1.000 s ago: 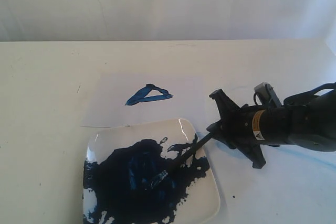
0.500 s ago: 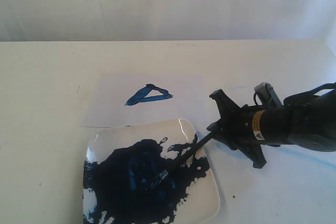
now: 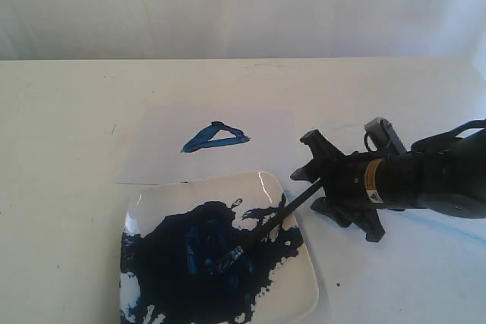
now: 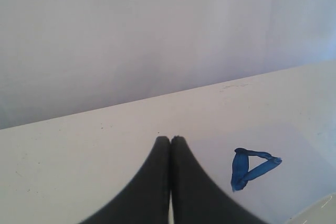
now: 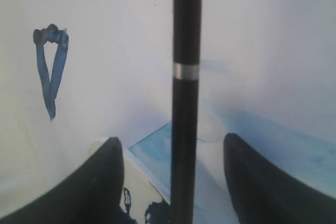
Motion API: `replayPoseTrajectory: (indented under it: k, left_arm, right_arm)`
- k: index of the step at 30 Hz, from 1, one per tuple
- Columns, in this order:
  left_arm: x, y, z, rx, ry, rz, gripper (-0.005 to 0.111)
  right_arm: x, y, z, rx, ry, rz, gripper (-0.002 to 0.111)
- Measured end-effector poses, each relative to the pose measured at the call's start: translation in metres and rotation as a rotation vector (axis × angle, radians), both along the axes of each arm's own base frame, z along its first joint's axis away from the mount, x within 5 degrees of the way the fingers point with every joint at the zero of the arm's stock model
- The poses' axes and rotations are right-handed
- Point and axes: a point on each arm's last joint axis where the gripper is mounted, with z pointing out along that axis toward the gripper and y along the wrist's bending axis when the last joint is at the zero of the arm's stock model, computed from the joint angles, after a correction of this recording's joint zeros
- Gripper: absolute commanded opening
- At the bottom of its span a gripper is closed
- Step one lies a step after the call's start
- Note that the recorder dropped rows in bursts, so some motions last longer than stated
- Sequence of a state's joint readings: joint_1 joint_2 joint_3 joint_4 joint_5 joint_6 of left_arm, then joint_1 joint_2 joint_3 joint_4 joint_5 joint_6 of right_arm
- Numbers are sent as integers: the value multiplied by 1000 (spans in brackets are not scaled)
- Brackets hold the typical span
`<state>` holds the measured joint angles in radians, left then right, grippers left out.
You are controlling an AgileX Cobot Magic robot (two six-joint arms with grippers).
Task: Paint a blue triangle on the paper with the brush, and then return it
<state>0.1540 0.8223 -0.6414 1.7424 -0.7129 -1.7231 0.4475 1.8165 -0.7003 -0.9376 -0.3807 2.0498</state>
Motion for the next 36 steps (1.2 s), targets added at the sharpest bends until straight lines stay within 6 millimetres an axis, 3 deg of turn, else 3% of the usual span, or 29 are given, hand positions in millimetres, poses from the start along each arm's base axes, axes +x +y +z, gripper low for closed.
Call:
replayPoseTrajectory:
  k: [14, 22, 27, 31, 34, 36]
  left_arm:
    - [0, 0, 0, 0, 0, 0, 0]
    - [0, 0, 0, 0, 0, 0, 0]
    - [0, 0, 0, 0, 0, 2, 0]
    - [0, 0, 0, 1, 0, 4, 0]
    - [0, 0, 0, 1, 0, 4, 0]
    - [0, 1, 0, 16, -7, 11, 0]
  right_arm:
    - [-9, -7, 47, -83, -175, 109, 55]
    - [-27, -22, 76, -150, -286, 104, 54]
    - [-48, -29, 109, -234, -496, 279, 52]
    - [-77, -33, 141, -249, -690, 452, 35]
    - [-96, -40, 160, -250, -794, 470, 2]
    - [-102, -47, 171, -276, -860, 435, 0]
